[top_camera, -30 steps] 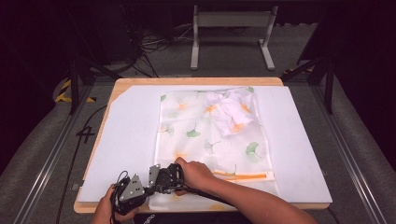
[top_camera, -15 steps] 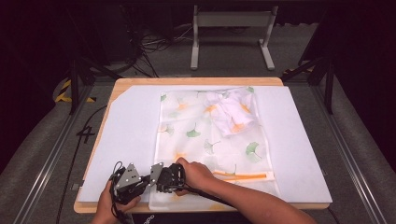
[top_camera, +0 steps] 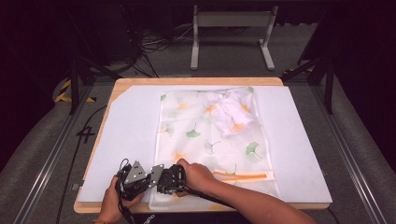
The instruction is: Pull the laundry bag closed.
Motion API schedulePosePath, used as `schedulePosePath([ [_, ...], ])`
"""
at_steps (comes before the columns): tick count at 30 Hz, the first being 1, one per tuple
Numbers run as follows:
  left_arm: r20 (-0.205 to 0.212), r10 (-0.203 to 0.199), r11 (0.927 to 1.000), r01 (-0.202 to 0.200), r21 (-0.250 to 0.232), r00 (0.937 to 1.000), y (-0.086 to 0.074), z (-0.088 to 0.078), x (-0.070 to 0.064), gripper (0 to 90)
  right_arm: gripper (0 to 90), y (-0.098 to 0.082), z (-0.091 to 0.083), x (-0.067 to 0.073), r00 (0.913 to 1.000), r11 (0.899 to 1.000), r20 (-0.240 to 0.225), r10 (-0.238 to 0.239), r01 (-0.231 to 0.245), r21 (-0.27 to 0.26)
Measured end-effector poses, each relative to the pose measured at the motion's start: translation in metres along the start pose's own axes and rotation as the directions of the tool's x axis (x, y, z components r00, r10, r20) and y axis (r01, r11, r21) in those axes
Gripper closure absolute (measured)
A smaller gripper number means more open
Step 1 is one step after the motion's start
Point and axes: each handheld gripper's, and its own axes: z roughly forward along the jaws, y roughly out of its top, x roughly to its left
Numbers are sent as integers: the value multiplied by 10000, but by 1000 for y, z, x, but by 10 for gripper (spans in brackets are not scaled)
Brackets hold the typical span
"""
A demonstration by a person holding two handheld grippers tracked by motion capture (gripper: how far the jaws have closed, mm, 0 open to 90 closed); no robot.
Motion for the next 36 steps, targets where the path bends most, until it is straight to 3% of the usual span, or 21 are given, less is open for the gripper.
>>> schedulePosePath([
  [19,244,-64,10000,64,-10,9997,-1,0,4,900,900,-3,-7,-1,9998,9991,150,-108,102,416],
  [36,175,203,9997,-205,118,9996,1,0,3,900,900,-33,-24,-2,9990,9981,18,436,-436,431],
])
